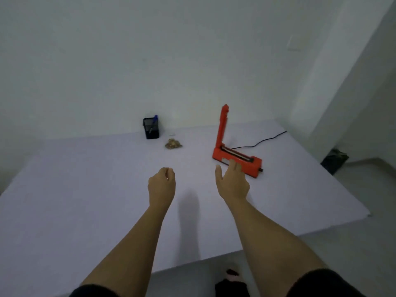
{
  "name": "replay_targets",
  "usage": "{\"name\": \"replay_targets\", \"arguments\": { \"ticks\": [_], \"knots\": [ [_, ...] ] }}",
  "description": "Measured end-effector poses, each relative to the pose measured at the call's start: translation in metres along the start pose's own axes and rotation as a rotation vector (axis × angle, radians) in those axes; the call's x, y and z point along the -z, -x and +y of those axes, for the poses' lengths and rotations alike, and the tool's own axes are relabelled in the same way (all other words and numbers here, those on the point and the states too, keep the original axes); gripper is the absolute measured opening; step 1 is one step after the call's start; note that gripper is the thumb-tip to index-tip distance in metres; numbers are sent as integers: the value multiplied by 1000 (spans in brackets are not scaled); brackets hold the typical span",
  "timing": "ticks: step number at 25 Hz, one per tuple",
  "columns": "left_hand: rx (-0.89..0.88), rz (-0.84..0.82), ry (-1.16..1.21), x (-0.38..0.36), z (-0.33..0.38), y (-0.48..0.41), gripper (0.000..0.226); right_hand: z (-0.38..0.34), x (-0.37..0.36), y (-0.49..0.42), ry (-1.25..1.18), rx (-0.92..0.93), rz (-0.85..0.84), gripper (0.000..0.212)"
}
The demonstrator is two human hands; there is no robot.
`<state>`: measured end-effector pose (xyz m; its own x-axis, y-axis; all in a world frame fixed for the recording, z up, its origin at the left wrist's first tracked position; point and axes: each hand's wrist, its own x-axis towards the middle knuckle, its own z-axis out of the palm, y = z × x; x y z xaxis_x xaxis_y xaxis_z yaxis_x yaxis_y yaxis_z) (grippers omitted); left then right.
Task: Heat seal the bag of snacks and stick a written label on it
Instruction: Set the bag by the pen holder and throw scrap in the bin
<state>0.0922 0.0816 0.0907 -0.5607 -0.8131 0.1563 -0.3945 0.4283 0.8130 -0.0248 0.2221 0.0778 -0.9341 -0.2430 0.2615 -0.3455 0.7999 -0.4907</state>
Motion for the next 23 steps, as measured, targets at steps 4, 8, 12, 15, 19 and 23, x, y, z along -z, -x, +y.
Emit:
{"name": "replay_targets", "arguments": {
  "ticks": [4, 8, 12, 15, 19, 23],
  "knots": [
    [-66, -122, -13, -117, 41, -59, 33, 102, -24, -77, -14, -227, 1, 65],
    [72, -163, -66, -198, 52, -112, 34, 174, -64, -112, -47, -372, -181, 75],
    [236, -303, 13, -246, 60, -147, 43, 216, -100, -140, -168, -407, -220, 60],
    [180, -373, -17, -268, 63, -166, 44, 225, -112, -176, -210, -410, -201, 39],
    [148, -343, -12, -295, 63, -185, 42, 232, -129, -239, -232, -312, -173, 32],
    [24, -376, -52, -319, 61, -217, 44, 240, -155, -307, -234, -224, -209, 31]
  ]
}}
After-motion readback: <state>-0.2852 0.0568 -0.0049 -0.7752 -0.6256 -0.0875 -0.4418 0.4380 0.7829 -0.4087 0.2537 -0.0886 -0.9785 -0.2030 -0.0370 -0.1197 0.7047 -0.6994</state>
